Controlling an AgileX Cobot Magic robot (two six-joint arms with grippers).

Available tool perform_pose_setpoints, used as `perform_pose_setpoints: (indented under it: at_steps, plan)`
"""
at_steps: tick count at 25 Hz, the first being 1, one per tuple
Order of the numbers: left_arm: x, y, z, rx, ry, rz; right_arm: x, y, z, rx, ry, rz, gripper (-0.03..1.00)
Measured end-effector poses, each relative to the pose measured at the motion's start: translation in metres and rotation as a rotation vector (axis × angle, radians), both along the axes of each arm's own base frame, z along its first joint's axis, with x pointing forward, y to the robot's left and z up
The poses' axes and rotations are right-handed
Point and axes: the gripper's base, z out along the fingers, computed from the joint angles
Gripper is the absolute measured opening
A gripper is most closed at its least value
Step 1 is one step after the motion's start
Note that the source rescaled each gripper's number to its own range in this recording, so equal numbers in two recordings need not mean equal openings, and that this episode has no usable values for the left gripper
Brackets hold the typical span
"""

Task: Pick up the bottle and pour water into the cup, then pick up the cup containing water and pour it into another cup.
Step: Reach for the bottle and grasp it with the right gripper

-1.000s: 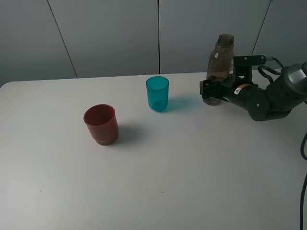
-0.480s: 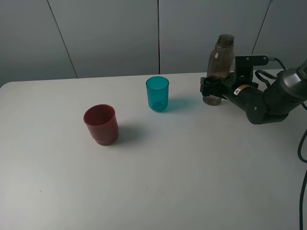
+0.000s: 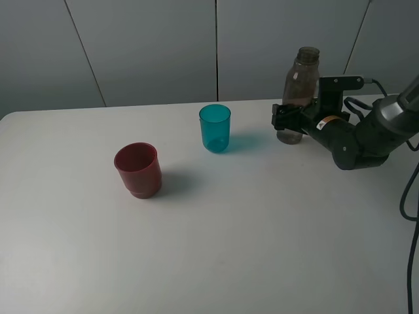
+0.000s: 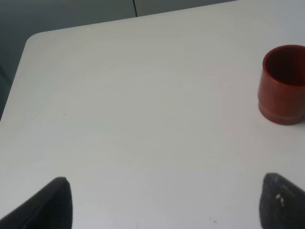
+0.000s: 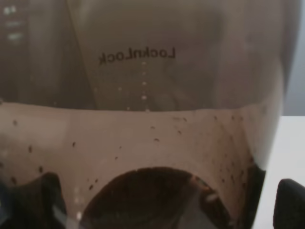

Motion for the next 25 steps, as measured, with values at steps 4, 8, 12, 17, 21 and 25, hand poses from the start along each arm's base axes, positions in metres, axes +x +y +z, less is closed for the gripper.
perform_pose_setpoints:
  at_steps: [4, 8, 12, 17, 21, 25]
  plan:
    - [0.0000, 0.0000, 0.0000, 0.000, 0.000, 0.000, 0.0007, 0.0003, 0.0005, 0.001, -0.008, 0.002, 1.00]
    - [0.0000, 0.0000, 0.0000, 0.000, 0.000, 0.000, 0.0024, 0.0008, 0.0020, 0.002, -0.018, 0.003, 1.00]
    - [0.0000, 0.0000, 0.0000, 0.000, 0.000, 0.000, 0.0031, 0.0011, 0.0028, 0.004, -0.025, 0.005, 1.00]
    - [0.0000, 0.0000, 0.0000, 0.000, 0.000, 0.000, 0.0035, 0.0021, 0.0031, 0.001, -0.026, 0.016, 1.00]
    - [0.0000, 0.0000, 0.0000, 0.000, 0.000, 0.000, 0.0035, 0.0022, 0.0031, 0.000, -0.026, 0.018, 1.00]
    - [0.0000, 0.0000, 0.0000, 0.002, 0.000, -0.001, 0.0035, 0.0024, 0.0034, 0.000, -0.030, 0.020, 0.98]
